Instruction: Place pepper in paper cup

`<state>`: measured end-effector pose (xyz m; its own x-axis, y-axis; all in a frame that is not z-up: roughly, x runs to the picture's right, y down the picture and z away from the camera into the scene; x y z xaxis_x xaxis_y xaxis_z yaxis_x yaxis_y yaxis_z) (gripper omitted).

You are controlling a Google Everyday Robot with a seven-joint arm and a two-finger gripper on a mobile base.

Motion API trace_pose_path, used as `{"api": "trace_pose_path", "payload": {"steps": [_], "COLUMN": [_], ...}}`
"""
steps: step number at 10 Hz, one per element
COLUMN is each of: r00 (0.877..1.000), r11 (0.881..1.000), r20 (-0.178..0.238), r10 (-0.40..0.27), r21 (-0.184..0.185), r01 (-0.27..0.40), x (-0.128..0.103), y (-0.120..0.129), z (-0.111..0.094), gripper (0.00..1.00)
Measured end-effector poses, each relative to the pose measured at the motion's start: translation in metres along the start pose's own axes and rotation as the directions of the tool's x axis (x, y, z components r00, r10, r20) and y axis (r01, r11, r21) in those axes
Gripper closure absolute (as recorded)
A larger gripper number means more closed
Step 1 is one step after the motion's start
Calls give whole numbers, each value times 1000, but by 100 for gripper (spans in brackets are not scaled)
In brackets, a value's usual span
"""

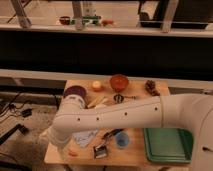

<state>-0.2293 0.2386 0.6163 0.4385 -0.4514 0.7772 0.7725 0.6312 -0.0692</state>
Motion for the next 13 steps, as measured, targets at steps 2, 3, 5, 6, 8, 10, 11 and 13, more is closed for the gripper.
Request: {"api": "trace_pose_path", "payload": {"steps": [2, 3, 5, 6, 8, 10, 11, 13], "r00": [1000, 1000, 998, 998, 998, 996, 995, 986], "r11": [1000, 1000, 1000, 999, 999, 996, 995, 985], "r20": [2, 19, 52, 59, 64, 72, 76, 90], "r10": [3, 14, 27, 28, 15, -46, -66, -139], "r21": [2, 1, -14, -25, -47, -70, -72, -87], "r01": [-3, -14, -26, -27, -12, 51, 72, 147], "x": [1, 1, 3, 5, 10, 14, 16, 20], "y": [0, -1, -1, 0, 1, 1, 0, -2], "z": [0, 6, 24, 29, 35, 37, 37, 40], "gripper": [20, 20, 20, 20, 20, 20, 20, 20]}}
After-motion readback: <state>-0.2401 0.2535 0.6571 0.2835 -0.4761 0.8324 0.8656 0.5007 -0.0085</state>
